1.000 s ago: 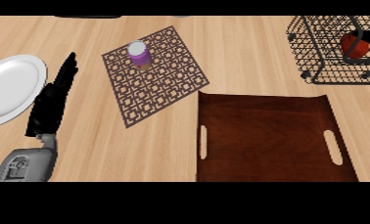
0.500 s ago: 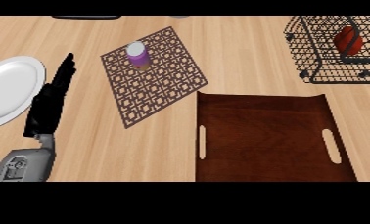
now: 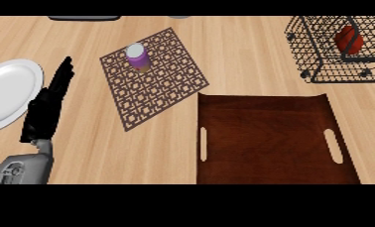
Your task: Pick the bell pepper from the tray and place it in the tiered basket
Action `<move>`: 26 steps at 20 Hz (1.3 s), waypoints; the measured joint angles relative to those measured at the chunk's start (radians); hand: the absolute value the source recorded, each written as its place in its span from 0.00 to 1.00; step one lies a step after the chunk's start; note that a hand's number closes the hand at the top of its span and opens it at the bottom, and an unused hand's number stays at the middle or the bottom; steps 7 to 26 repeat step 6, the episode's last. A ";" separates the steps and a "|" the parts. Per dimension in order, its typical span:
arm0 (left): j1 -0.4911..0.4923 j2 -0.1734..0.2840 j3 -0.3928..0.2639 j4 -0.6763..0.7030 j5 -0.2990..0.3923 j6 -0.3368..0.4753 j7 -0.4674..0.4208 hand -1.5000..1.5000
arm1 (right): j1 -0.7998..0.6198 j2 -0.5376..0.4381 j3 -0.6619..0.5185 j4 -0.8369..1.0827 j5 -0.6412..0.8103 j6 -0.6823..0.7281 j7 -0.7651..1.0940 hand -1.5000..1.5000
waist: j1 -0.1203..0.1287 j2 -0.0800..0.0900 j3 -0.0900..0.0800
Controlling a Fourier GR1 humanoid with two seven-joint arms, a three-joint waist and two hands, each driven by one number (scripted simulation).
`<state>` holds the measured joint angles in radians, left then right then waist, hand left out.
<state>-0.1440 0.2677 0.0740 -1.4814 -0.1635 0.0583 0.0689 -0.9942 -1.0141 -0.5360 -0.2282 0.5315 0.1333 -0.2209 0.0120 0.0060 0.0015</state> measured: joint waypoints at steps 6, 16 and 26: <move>-0.004 -0.004 0.000 -0.005 -0.009 0.003 0.007 0.50 | 0.131 -0.125 -0.075 0.049 -0.075 0.134 -0.121 0.00 | -0.002 0.002 0.002; -0.004 -0.004 0.000 -0.005 -0.009 0.003 0.007 0.50 | 0.131 -0.125 -0.075 0.049 -0.075 0.134 -0.121 0.00 | -0.002 0.002 0.002; -0.004 -0.004 0.000 -0.005 -0.009 0.003 0.007 0.50 | 0.131 -0.125 -0.075 0.049 -0.075 0.134 -0.121 0.00 | -0.002 0.002 0.002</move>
